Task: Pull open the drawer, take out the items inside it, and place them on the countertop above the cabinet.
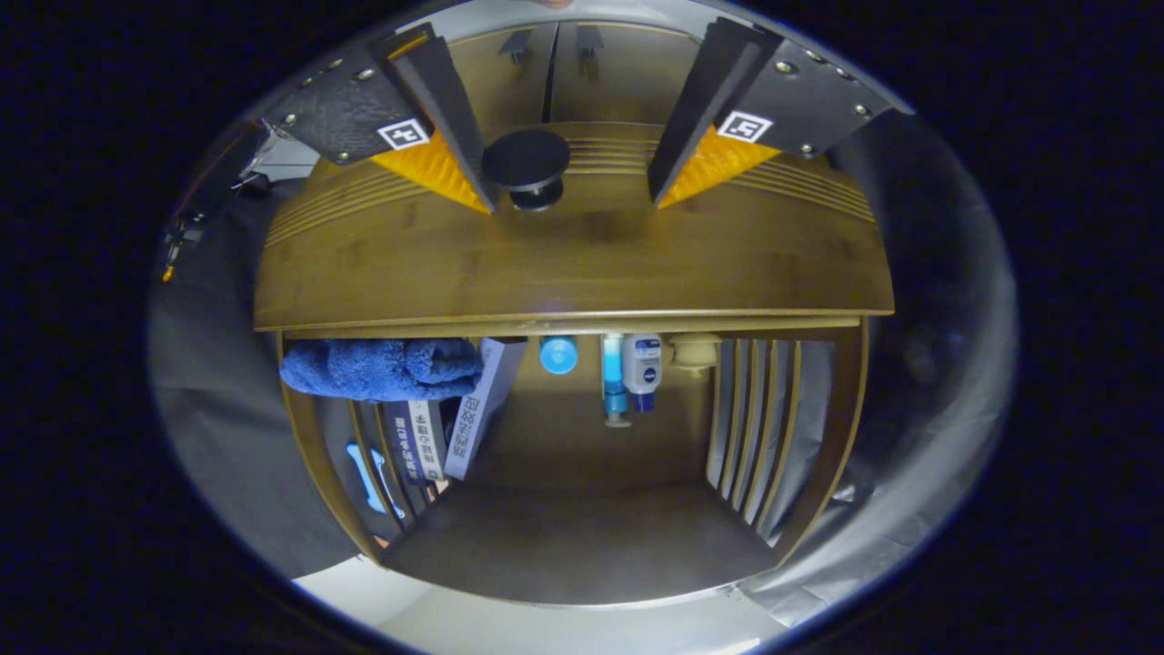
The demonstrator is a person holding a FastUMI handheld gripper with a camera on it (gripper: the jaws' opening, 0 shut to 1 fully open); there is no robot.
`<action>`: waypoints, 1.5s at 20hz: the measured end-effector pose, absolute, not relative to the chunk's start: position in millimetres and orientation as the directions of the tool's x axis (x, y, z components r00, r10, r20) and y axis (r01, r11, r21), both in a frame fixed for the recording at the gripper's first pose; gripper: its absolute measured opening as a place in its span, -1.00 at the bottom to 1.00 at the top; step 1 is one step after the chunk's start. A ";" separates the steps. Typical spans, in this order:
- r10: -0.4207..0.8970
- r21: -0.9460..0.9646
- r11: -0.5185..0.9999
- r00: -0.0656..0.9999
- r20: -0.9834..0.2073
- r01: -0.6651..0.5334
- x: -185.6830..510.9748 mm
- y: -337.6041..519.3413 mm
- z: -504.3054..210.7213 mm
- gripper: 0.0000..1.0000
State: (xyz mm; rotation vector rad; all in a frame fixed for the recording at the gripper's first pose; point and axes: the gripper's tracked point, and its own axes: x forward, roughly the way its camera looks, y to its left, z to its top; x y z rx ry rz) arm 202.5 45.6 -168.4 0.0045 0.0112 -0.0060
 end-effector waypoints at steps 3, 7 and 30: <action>-0.005 -0.004 1.000 1.000 0.022 0.006 209.1 45.7 -168.2 0.99; -0.005 -0.001 1.000 1.000 0.009 0.005 210.9 45.2 -170.6 0.98; 0.056 -0.014 0.998 0.996 -0.069 -0.057 122.1 33.8 -94.0 0.98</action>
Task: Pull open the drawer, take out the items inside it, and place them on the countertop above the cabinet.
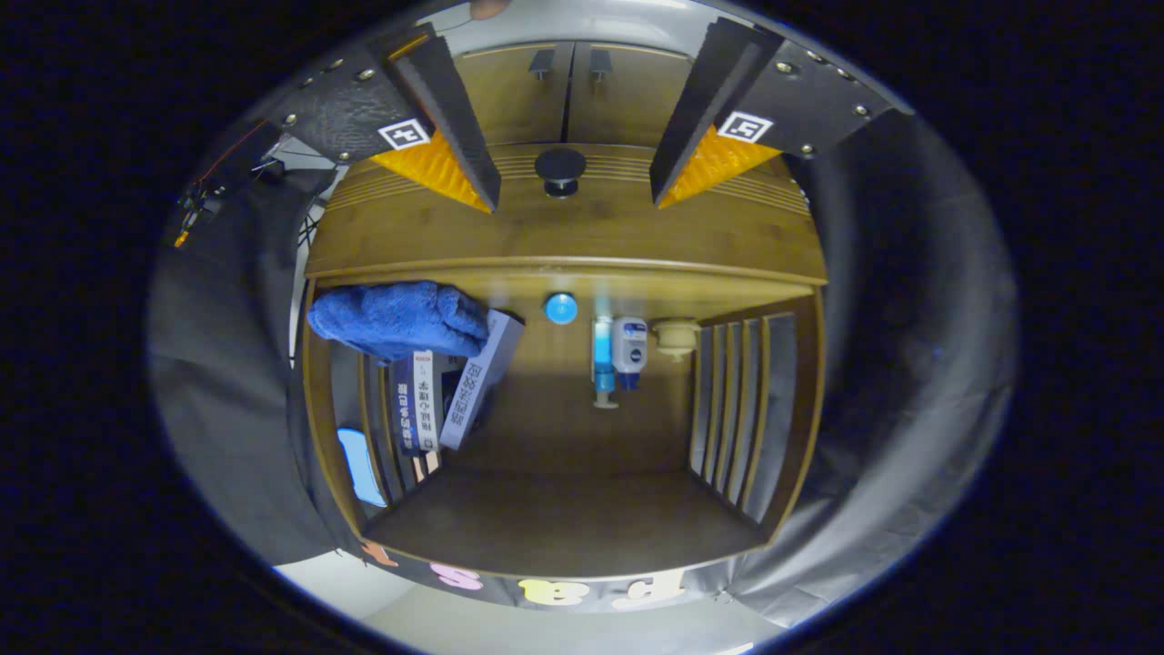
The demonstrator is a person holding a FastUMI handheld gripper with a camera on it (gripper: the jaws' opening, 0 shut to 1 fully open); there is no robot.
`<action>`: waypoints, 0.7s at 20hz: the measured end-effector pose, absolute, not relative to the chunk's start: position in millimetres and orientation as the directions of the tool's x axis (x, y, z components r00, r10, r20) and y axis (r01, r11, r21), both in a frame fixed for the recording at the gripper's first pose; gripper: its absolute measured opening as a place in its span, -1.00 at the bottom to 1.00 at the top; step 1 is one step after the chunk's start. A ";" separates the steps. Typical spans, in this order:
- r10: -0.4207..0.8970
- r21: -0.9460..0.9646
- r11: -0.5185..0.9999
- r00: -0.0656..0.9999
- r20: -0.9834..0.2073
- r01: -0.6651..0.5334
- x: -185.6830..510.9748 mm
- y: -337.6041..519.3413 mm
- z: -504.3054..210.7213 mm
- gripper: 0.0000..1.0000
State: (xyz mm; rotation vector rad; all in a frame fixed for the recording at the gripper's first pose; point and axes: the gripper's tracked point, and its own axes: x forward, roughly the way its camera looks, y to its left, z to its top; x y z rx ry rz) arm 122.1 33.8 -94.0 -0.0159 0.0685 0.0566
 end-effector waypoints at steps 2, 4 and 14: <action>0.087 0.008 0.996 0.993 -0.079 -0.087 92.6 35.0 -75.9 0.98; 0.038 0.054 0.998 0.990 -0.139 -0.031 63.3 21.7 -68.4 0.98; 0.027 0.073 0.997 0.999 -0.017 -0.025 -22.1 25.9 38.5 0.98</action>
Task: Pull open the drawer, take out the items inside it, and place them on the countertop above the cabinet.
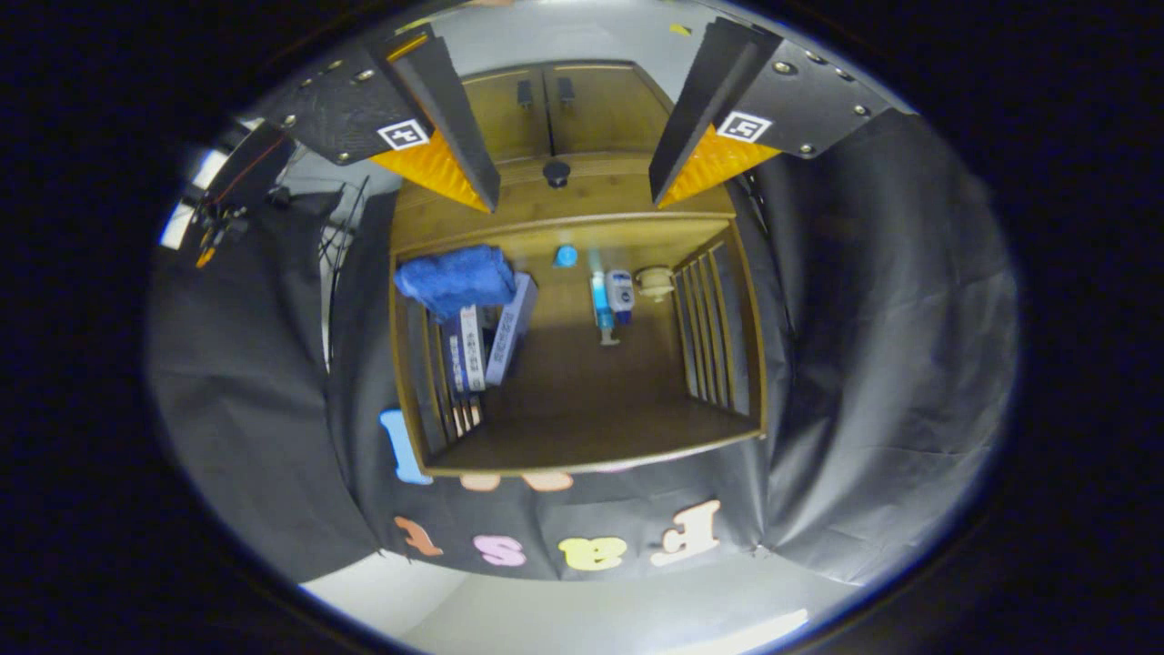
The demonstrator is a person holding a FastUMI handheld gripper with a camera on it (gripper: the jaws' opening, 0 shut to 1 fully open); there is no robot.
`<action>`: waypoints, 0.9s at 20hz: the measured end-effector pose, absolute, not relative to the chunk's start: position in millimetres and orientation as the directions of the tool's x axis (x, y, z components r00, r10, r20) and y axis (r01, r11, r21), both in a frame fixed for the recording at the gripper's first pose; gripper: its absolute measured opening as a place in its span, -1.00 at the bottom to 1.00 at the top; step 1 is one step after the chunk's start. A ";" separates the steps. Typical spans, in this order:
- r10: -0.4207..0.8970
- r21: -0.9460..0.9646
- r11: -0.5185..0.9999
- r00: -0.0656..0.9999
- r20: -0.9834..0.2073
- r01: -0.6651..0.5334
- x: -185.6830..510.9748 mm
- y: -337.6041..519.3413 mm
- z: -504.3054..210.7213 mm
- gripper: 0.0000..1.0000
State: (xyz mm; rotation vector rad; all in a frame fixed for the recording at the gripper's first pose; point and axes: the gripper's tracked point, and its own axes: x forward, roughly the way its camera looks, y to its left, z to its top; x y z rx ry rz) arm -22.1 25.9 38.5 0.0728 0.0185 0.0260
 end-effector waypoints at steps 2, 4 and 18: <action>0.021 0.043 0.999 1.000 -0.006 -0.021 -36.6 22.8 65.0 0.98; 0.012 0.015 1.000 1.000 0.018 -0.012 -47.9 15.9 89.9 0.98; 0.070 0.032 0.997 0.997 -0.016 -0.070 -83.7 4.7 92.1 0.98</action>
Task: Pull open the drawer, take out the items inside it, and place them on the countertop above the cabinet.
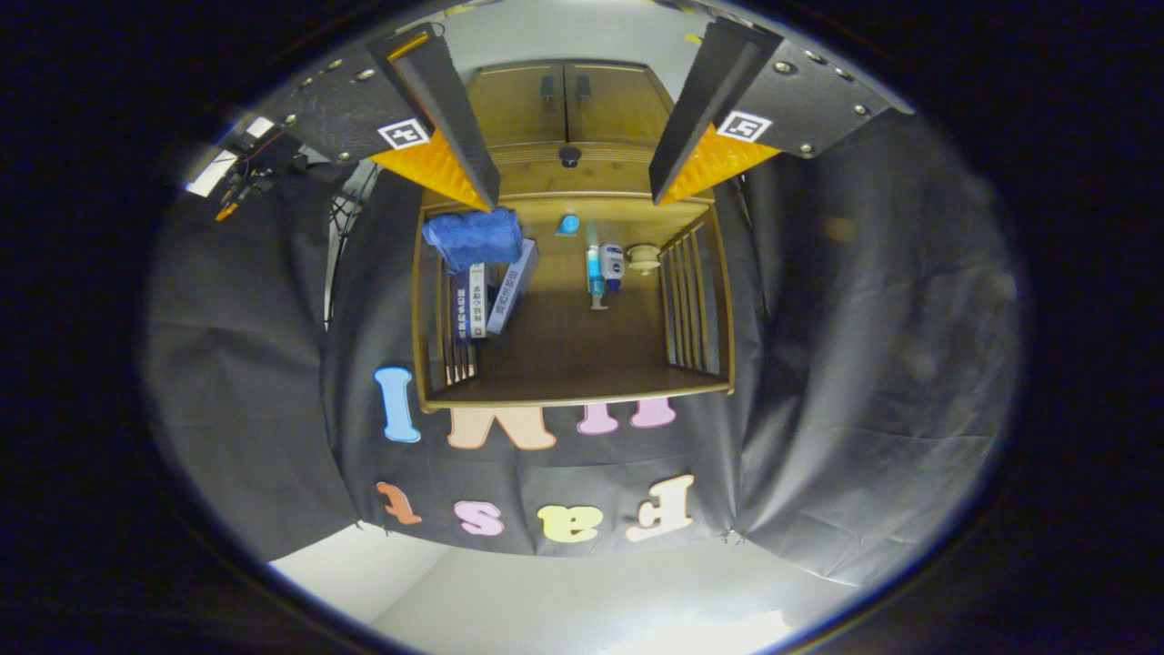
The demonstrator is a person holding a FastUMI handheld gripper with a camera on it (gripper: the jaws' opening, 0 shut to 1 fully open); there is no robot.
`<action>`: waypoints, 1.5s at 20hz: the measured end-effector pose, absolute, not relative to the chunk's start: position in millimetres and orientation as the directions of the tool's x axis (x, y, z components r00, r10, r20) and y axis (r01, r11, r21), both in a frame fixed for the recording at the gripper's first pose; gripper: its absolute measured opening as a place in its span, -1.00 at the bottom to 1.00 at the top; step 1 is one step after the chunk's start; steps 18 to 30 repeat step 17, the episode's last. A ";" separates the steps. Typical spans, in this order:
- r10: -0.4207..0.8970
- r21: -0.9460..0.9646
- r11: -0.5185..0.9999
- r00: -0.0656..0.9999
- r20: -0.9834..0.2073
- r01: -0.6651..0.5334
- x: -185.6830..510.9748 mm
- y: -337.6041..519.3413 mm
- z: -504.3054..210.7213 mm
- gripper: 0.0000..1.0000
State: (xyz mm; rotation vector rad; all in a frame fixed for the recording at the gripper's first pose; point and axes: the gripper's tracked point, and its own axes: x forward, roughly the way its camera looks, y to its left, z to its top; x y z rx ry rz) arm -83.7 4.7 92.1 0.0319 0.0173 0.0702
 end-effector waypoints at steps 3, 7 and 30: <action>0.065 0.023 0.998 0.998 -0.017 -0.065 -85.6 4.3 96.2 0.98; 0.071 0.021 0.997 0.997 -0.039 -0.070 -84.7 7.9 90.3 0.98; 0.090 0.019 0.996 0.995 -0.039 -0.090 -81.8 13.0 87.9 0.98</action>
